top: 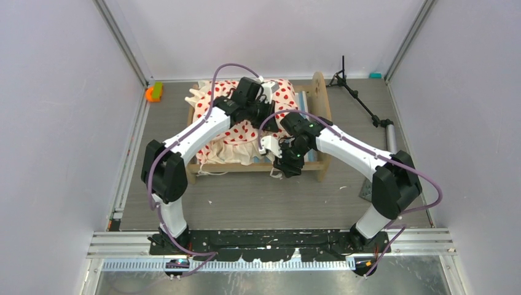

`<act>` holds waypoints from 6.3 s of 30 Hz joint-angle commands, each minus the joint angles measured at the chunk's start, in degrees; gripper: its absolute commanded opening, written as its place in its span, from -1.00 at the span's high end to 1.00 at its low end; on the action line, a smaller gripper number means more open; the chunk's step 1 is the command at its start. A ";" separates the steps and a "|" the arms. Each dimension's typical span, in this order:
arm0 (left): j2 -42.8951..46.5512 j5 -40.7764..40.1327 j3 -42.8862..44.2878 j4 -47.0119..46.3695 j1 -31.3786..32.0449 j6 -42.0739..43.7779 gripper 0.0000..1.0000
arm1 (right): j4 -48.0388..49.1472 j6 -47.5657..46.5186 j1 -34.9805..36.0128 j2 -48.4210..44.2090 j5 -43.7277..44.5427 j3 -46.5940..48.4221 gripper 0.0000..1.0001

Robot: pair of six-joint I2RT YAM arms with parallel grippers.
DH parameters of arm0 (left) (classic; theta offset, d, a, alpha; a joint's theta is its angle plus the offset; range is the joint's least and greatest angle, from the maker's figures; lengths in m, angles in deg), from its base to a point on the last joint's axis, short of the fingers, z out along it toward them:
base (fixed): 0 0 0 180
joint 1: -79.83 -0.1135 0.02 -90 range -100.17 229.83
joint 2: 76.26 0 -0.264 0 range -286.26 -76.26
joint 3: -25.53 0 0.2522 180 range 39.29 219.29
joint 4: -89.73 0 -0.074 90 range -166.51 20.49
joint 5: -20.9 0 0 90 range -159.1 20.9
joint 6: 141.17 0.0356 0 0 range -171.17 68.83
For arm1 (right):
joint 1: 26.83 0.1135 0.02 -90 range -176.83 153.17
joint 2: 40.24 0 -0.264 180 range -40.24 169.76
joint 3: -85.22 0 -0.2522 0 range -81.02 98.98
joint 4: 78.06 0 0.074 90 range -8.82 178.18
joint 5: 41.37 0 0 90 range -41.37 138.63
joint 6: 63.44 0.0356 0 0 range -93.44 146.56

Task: Set up the pet bed
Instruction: Cross the ropes on the bed frame.

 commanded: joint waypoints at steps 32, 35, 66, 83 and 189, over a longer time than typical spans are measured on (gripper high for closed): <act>-1.78 -2.68 1.40 0.41 1.98 0.83 1.00 | 25.50 42.61 0.39 -29.96 12.79 -8.65 -0.37; -1.67 -2.67 1.05 -0.58 2.02 -0.15 0.96 | 21.93 49.34 0.33 -33.70 18.24 -6.94 -0.37; -2.01 -2.34 -0.10 -1.57 2.35 0.72 0.99 | 6.33 -0.37 -4.54 -10.54 -4.22 -5.87 -0.53; -2.98 -2.03 -0.10 -2.07 2.36 0.38 1.00 | 4.64 2.68 -1.90 -11.15 -8.67 -10.88 -0.39; -5.11 0.15 2.88 2.05 3.10 2.89 1.00 | 6.15 5.11 2.31 -10.78 -7.41 -12.28 -0.39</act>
